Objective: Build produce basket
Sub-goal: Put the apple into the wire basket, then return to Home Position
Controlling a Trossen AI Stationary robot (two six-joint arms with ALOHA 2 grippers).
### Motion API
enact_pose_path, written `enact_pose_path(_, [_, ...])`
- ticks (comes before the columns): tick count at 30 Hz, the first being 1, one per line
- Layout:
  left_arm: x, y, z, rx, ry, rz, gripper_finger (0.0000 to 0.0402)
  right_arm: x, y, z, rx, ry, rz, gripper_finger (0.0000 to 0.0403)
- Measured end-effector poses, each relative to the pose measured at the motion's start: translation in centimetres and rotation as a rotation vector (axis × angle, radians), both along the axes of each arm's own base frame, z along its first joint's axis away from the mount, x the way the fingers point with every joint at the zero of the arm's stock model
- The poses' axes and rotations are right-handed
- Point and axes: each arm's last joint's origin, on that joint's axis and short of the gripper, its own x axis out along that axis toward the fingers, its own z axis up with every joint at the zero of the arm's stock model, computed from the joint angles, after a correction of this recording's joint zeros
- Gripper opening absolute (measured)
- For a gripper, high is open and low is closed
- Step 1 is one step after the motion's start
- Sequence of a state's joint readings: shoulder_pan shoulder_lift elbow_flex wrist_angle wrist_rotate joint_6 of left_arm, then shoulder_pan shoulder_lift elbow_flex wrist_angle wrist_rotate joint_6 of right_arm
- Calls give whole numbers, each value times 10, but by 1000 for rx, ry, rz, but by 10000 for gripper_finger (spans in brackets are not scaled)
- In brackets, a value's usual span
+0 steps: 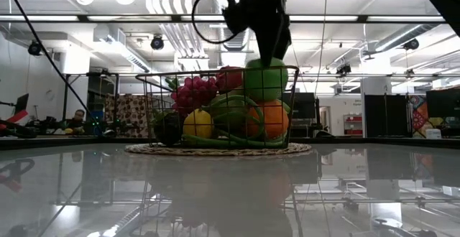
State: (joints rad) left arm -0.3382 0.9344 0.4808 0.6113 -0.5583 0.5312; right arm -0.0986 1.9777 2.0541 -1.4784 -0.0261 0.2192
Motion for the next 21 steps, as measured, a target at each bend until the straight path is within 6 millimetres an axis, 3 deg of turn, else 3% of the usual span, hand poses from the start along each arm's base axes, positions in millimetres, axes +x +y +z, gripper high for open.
enact_pose_path(4, [0,0,0,0,1,0,162,4,0,-9,1,25,42,361])
enact_pose_path(9, [0,0,-3,7,26,0,162,4,-1,-10,1,33,47,369])
enact_pose_path(21, [-1,0,-13,15,54,4,162,-23,-2,41,-141,-96,24,370])
